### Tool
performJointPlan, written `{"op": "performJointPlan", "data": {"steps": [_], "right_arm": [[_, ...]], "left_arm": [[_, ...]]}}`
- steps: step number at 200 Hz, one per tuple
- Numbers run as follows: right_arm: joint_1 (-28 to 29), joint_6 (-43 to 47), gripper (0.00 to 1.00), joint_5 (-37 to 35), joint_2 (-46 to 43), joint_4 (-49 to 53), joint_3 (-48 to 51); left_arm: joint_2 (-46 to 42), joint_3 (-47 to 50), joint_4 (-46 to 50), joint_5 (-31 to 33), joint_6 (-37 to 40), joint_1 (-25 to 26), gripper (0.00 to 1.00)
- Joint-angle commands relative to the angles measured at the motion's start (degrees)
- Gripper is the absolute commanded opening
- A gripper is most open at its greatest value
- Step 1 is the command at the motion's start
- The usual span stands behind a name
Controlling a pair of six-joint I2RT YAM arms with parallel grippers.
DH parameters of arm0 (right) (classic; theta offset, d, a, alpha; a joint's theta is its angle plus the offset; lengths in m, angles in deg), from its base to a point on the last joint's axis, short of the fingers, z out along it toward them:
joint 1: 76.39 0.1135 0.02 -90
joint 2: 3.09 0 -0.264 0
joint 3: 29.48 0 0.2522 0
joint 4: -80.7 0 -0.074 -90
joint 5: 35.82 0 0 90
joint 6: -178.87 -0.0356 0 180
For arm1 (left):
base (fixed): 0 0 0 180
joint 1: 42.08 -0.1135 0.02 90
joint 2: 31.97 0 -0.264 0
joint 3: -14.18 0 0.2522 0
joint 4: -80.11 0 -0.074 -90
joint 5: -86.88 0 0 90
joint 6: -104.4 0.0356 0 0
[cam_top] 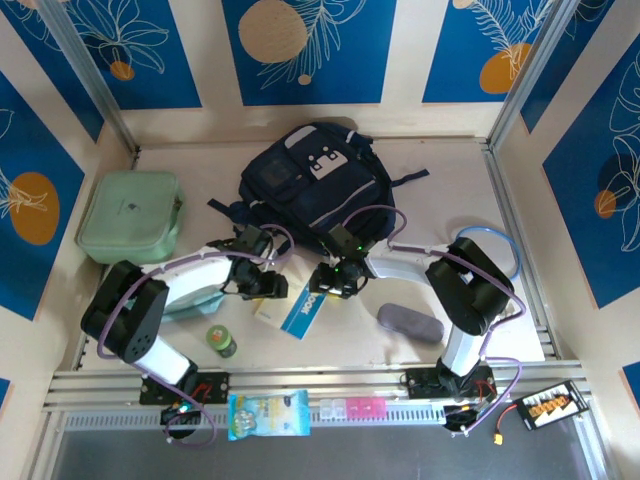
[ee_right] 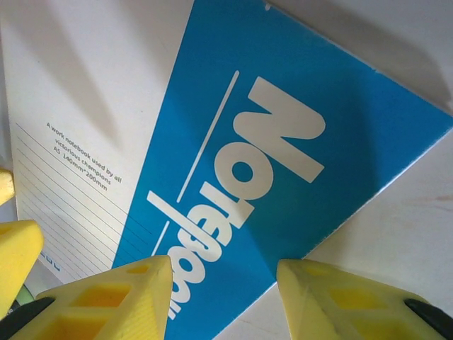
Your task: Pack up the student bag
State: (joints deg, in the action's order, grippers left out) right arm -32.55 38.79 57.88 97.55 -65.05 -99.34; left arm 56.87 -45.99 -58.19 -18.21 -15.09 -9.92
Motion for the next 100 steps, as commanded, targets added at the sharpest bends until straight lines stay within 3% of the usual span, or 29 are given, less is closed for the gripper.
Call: {"op": "performJointPlan", "data": {"steps": [1, 40, 100], "right_arm": [[0.1, -0.8, 0.47, -0.3, 3.8, 2.0, 0.8], [0.2, -1.0, 0.47, 0.0, 4.7, 1.8, 0.4], [0.3, -1.1, 0.46, 0.3, 5.4, 1.3, 0.7]], "left_arm": [[-0.4, -0.8, -2.0, -11.7, -0.6, 0.7, 0.55], [-3.7, -0.6, -7.0, -20.6, -4.4, 0.7, 0.45], [-4.7, 1.0, -9.3, -20.1, -6.3, 0.7, 0.44]]}}
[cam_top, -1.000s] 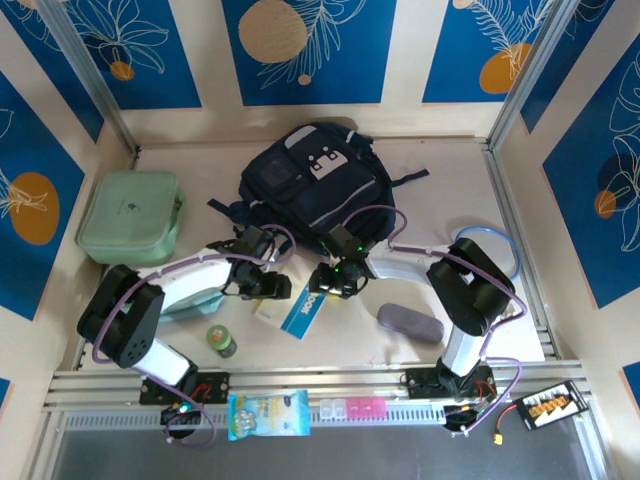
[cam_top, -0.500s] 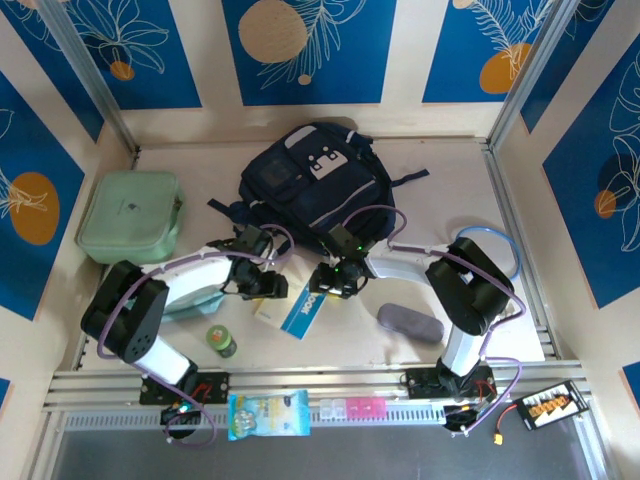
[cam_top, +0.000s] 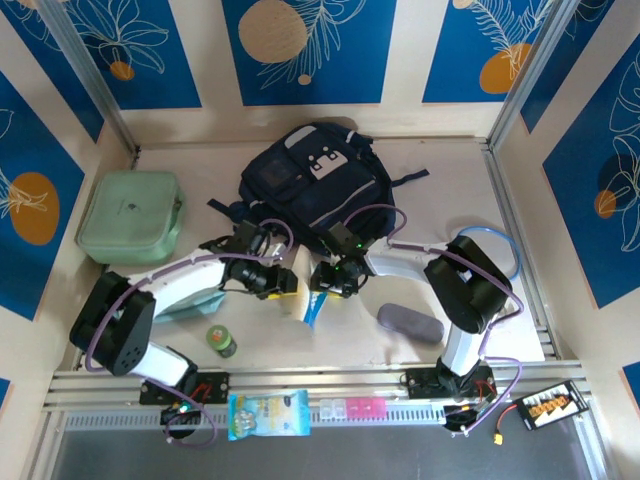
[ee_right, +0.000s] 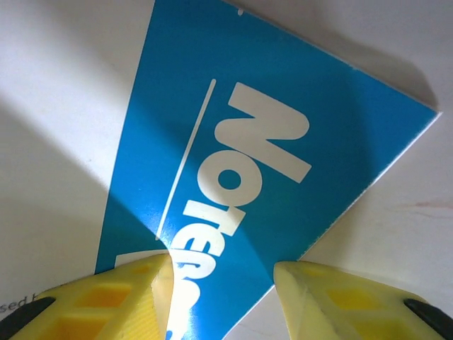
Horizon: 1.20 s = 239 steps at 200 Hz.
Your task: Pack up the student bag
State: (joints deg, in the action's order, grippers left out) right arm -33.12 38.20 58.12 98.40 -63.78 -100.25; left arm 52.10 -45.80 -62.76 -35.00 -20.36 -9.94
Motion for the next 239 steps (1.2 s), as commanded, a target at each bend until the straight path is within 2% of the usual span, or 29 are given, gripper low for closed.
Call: {"op": "performJointPlan", "data": {"steps": [1, 19, 45, 57, 114, 168, 220, 239], "right_arm": [[0.9, -0.4, 0.46, 0.0, 4.5, 0.0, 1.6], [0.9, -0.5, 0.47, -0.1, 4.5, 0.0, 1.7], [0.9, -0.5, 0.47, -0.2, 4.5, -0.1, 1.9], [0.8, -0.5, 0.46, -0.1, 4.6, -0.1, 2.0], [0.9, -0.5, 0.46, -0.4, 4.3, 0.0, 2.2], [0.8, 0.2, 0.46, -1.7, 4.1, 0.9, 1.8], [0.8, 0.8, 0.46, -2.7, 3.9, 1.5, 1.3], [0.8, 1.1, 0.46, -3.1, 3.8, 1.8, 0.8]], "left_arm": [[0.2, 0.9, -4.7, -3.2, -1.0, 0.7, 0.44], [1.5, 0.8, -5.4, -4.0, -1.1, 0.6, 0.47], [2.5, 1.0, -7.7, -5.3, -1.3, 0.7, 0.61], [3.1, 0.9, -8.4, -5.7, -1.1, 0.6, 0.62], [3.2, -0.6, -1.6, 0.1, 3.2, -1.0, 0.50], [1.9, -1.7, 2.1, 0.1, 6.8, -3.7, 0.36], [1.7, -3.4, 6.8, 0.5, 10.4, -5.5, 0.38], [2.8, -4.0, 6.8, 0.0, 10.6, -5.5, 0.28]]}}
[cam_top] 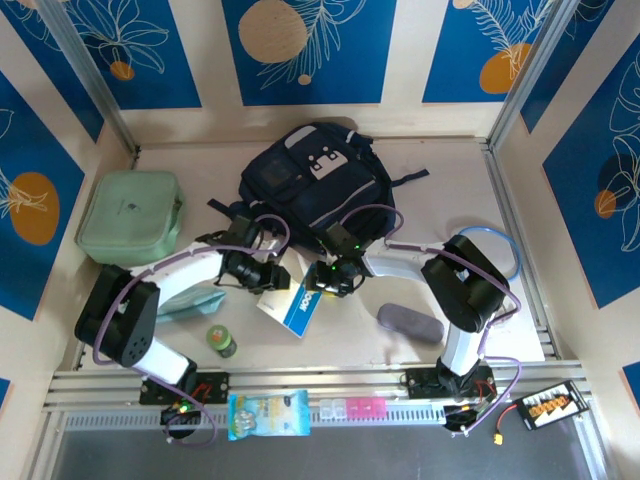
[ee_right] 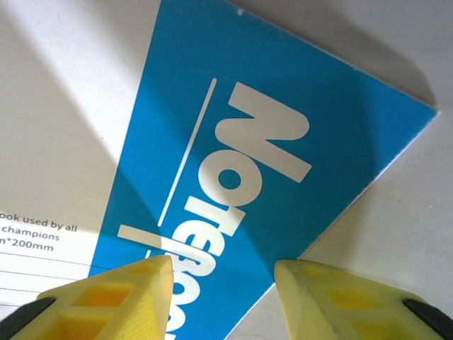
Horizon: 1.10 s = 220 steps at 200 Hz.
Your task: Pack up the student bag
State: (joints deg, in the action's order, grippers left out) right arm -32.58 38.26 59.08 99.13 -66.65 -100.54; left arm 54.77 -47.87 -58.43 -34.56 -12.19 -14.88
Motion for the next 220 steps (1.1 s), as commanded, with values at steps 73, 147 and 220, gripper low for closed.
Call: {"op": "performJointPlan", "data": {"steps": [73, 147, 220], "right_arm": [[0.0, 6.6, 0.56, -4.3, -9.5, 0.0, -2.2], [-8.2, 2.0, 0.81, 1.8, -25.7, -18.3, 4.5], [-14.9, -24.9, 0.92, 6.7, -26.7, -47.5, 14.0]], "left_arm": [[-6.3, -9.9, 13.4, 7.6, 5.5, -3.4, 0.00], [-14.4, -17.5, -3.4, 16.1, -6.5, -4.3, 0.00], [-5.0, -15.3, -41.6, 21.3, -34.7, -1.7, 0.00]]}}
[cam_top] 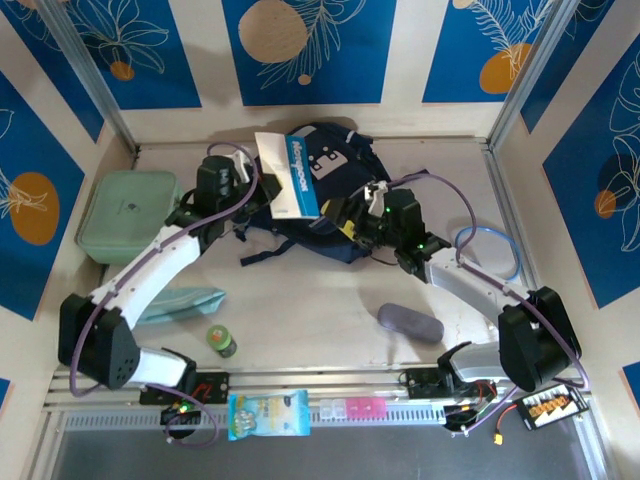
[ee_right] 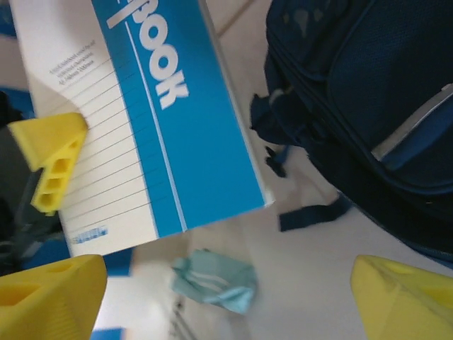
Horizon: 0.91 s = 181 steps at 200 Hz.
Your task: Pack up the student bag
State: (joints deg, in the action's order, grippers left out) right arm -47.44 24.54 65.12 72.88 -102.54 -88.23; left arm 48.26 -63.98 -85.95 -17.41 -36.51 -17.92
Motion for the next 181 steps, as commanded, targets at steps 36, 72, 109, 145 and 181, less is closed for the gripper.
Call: {"op": "performJointPlan", "data": {"steps": [36, 72, 109, 145, 181], "right_arm": [[-1.0, -20.4, 0.96, -1.5, 2.9, -24.8, 5.0], [-1.0, -25.0, 0.96, -1.2, 7.2, -30.8, 1.8], [-0.7, -31.2, 0.95, -1.3, 15.1, -38.5, -3.5], [0.8, -36.9, 0.80, -3.4, 22.1, -46.2, -6.8], [2.8, -37.5, 0.54, -6.9, 22.7, -47.6, -5.0]], "left_arm": [[2.7, 3.6, -22.5, 7.5, -17.7, 2.6, 0.00], [3.0, 5.3, -26.0, 8.8, -21.9, 3.4, 0.00], [3.9, 5.0, -27.5, 9.1, -23.1, 5.2, 0.00], [4.5, 5.7, -29.4, 9.2, -24.2, 5.4, 0.00], [4.1, 6.3, -28.8, 10.6, -22.6, 5.3, 0.00]]}}
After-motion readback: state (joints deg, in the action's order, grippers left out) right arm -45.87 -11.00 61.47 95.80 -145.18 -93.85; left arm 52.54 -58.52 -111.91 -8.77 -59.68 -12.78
